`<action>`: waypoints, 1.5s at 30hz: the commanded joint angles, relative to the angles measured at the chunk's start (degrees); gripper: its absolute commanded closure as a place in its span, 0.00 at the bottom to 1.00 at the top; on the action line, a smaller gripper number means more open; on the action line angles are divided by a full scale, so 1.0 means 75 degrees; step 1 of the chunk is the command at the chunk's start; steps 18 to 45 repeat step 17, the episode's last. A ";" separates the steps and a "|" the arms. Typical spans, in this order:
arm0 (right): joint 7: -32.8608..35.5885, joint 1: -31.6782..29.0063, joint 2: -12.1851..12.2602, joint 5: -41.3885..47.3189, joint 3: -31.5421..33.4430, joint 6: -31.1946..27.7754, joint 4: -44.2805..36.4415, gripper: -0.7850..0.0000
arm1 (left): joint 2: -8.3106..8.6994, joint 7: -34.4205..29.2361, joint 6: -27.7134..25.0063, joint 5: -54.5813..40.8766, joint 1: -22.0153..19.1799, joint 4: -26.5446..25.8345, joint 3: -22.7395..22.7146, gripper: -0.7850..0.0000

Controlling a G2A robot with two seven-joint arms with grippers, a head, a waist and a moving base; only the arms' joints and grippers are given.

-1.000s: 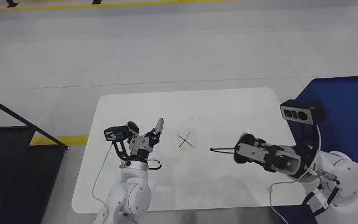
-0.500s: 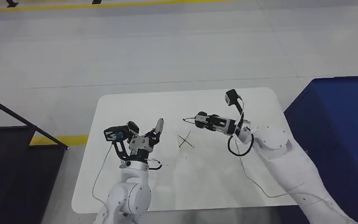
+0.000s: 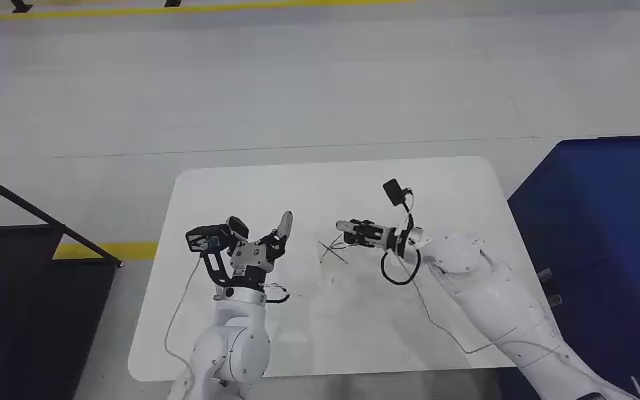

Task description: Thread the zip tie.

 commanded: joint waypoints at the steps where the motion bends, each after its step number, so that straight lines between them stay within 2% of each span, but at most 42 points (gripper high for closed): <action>1: 0.0112 -0.0313 0.0091 0.0011 0.0391 -0.0921 -0.0574 0.00 | 0.0000 0.0000 0.0000 0.0000 0.0000 0.0000 0.0000 0.00; 3: -0.0076 -0.0713 0.0173 0.0335 0.0914 -0.1603 -0.1090 0.00 | 0.0000 0.0000 0.0000 0.0000 0.0000 0.0000 0.0000 0.00; 5: -0.0345 -0.1125 0.0271 0.0030 0.1478 -0.2378 -0.1673 0.00 | 0.0000 0.0000 0.0000 0.0000 0.0000 0.0000 0.0000 0.00; 8: -0.1723 -0.1899 0.0389 -0.2026 0.2589 -0.4155 -0.2465 0.00 | 0.0000 0.0000 0.0000 0.0000 0.0000 0.0000 0.0000 0.00; 11: -0.2901 -0.2821 0.0417 -0.3955 0.3303 -0.4991 -0.3149 0.00 | 0.0000 0.0000 0.0000 0.0000 0.0000 0.0000 0.0000 0.00; 14: -0.3587 -0.3529 0.0410 -0.4476 0.3616 -0.5495 -0.3524 0.00 | 0.0000 0.0000 0.0000 0.0000 0.0000 0.0000 0.0000 0.00; 45: -0.3623 -0.3669 0.0411 -0.4499 0.3637 -0.5578 -0.3561 0.00 | 0.0000 0.0000 0.0000 0.0000 0.0000 0.0000 0.0000 0.00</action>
